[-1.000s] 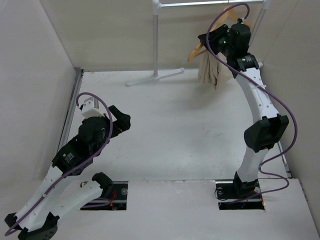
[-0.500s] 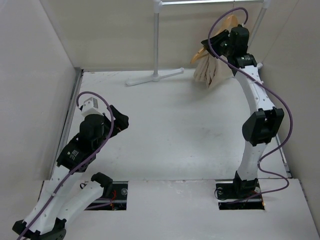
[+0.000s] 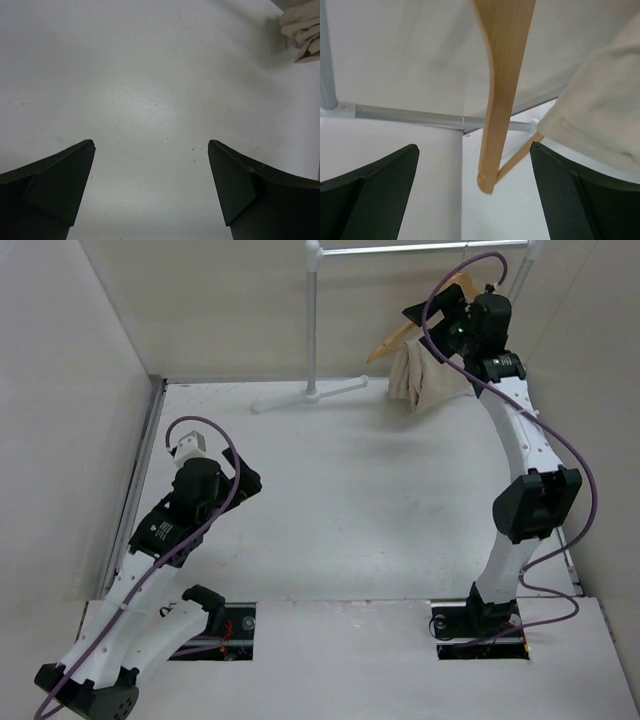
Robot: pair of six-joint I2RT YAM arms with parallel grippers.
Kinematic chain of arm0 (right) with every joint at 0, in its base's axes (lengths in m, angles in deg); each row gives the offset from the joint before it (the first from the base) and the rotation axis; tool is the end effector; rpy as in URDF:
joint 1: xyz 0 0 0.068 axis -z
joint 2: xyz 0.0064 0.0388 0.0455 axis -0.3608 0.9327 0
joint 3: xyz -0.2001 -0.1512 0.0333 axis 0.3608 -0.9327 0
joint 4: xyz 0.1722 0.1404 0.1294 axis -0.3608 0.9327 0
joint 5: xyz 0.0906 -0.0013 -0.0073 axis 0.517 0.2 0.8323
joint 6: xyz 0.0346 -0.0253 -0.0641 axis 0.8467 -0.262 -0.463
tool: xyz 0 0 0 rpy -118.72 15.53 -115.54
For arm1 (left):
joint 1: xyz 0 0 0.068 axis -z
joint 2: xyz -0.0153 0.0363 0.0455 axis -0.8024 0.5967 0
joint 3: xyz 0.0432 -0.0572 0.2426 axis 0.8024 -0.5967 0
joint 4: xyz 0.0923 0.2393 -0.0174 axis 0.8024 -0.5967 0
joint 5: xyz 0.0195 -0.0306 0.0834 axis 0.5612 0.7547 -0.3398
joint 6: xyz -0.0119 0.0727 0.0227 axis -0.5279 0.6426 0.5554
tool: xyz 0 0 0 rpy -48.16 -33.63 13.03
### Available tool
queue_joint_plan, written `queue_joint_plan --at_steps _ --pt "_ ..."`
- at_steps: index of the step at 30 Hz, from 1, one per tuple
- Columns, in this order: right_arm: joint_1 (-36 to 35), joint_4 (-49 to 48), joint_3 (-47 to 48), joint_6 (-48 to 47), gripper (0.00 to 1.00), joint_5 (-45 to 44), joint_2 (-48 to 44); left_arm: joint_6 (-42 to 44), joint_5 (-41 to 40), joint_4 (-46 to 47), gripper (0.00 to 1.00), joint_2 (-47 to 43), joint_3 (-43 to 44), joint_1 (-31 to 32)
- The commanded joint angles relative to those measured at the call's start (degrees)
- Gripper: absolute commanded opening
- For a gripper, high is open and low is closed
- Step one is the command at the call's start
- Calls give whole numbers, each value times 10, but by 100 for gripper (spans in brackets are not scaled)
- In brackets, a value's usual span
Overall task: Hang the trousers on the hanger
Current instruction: Place the hanger at the clothesline, then reset both arms
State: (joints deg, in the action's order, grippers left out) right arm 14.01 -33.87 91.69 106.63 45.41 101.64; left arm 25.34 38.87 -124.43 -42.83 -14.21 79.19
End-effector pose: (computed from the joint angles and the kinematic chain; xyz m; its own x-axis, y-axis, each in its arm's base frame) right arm 0.4625 0.0717 0.4105 -0.3625 0.7552 -0.5461 -0.0535 0.5681 0.8212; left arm 0.1779 -0.0674 0.3213 -0.4340 -0.4875 -0.7576 -0.0924 0.8606 -0.5009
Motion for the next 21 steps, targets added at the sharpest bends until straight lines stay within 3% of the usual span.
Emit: queue_joint_plan --at_steps 1,6,11,17,21 --pt "14 -40 -34 -21 100 -3 -91 8 3 14 100 13 -1 -3" --pt "30 -42 -163 -45 100 -27 -215 10 3 19 100 44 12 -3" --pt "44 -33 -356 -78 100 -62 -380 7 -3 19 100 76 17 9" --pt "34 58 -620 -103 100 -156 -595 -5 -5 37 100 112 -4 60" --pt "5 138 -746 -62 100 -205 -704 -17 -5 71 100 129 -26 92"
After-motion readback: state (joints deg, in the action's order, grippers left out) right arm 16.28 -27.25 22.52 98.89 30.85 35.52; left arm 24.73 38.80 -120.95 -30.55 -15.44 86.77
